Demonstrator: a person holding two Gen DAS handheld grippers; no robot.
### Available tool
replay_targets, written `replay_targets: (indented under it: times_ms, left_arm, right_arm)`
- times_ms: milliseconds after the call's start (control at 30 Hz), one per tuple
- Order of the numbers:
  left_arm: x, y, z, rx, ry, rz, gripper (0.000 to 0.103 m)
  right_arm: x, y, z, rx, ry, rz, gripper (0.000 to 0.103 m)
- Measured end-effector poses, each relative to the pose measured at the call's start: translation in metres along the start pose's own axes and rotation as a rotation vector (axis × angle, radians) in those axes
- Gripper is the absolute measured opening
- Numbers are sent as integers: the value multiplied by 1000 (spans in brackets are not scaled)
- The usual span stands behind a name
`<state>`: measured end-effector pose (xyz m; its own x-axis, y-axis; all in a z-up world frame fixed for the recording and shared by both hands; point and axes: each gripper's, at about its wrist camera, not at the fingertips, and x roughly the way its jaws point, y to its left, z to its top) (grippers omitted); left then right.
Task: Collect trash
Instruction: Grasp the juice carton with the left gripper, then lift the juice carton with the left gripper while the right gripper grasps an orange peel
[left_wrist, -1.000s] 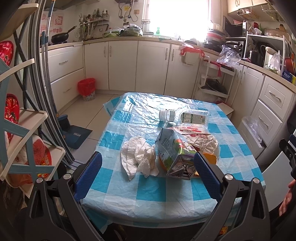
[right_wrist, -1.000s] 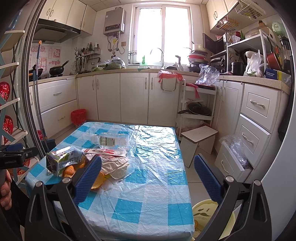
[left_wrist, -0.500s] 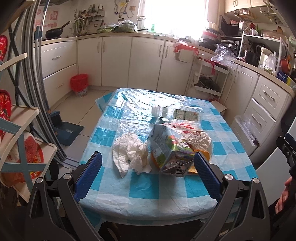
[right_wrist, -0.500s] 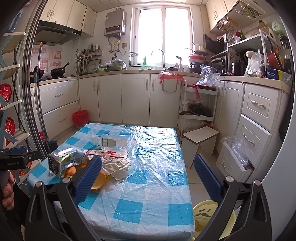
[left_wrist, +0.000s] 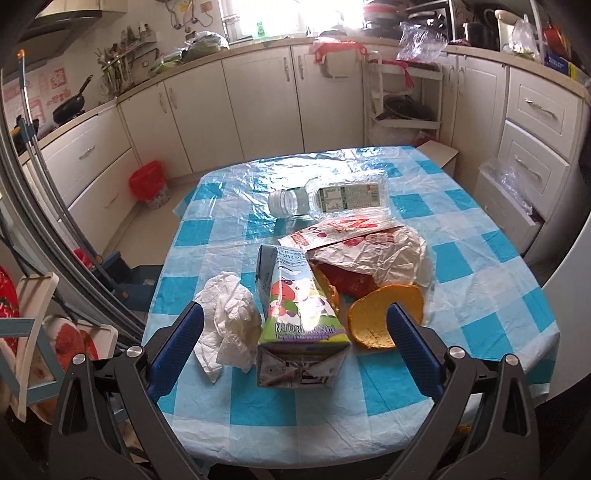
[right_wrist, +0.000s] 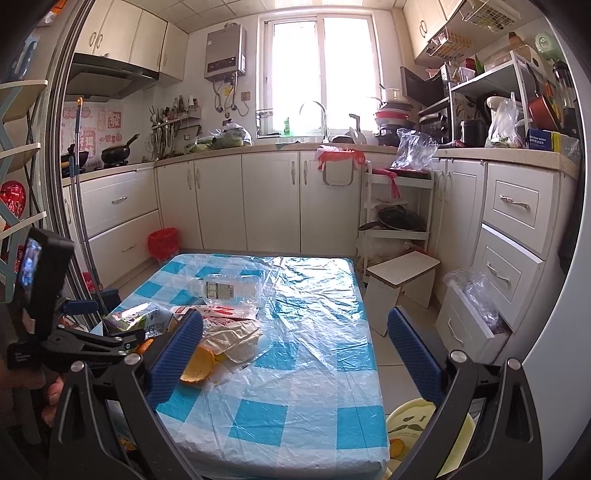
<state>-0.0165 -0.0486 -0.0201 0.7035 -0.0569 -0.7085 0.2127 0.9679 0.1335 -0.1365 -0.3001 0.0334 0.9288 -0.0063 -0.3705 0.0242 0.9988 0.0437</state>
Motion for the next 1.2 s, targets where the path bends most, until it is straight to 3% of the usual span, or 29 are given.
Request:
replay_targets:
  times_ms: [67,133,167,300,433,500,600,867,1033,1133,1200]
  left_arm:
    - [12,4,3,-10,37,-5,89]
    - [22,8,5,-21,73,-34,49]
    - [26,11,4,-27,95,-60,42]
    - [18,20,6,-57,53,-84,42]
    - [-3,38,12,-115,-20,-109,42]
    - [-11,47,14,-139,-37,-133,42]
    - [-21,63,11,-185,-55,-174,42]
    - [-34,97,4,-298,-93,-280,42]
    - [-28,106,0,-316,-82,-285,42]
    - [-24,113,0,-343,-74,-303,42]
    - [-22,115,0,-355,-73,-308,41]
  right_arm:
    - [1,0,-1,4,5,7,96]
    - [5,1,-2,10,24,26,96]
    - [8,2,-3,13,40,41,96]
    - [29,13,-10,20,130,148,96]
    - [57,38,-22,-25,250,198,94]
    - [73,48,-28,-29,314,223,76]
    - [93,53,-36,10,392,253,66]
    - [127,64,-47,68,485,249,52]
    - [139,75,-50,47,511,248,42]
    - [143,78,-50,35,515,267,30]
    - [143,79,-51,33,521,278,15]
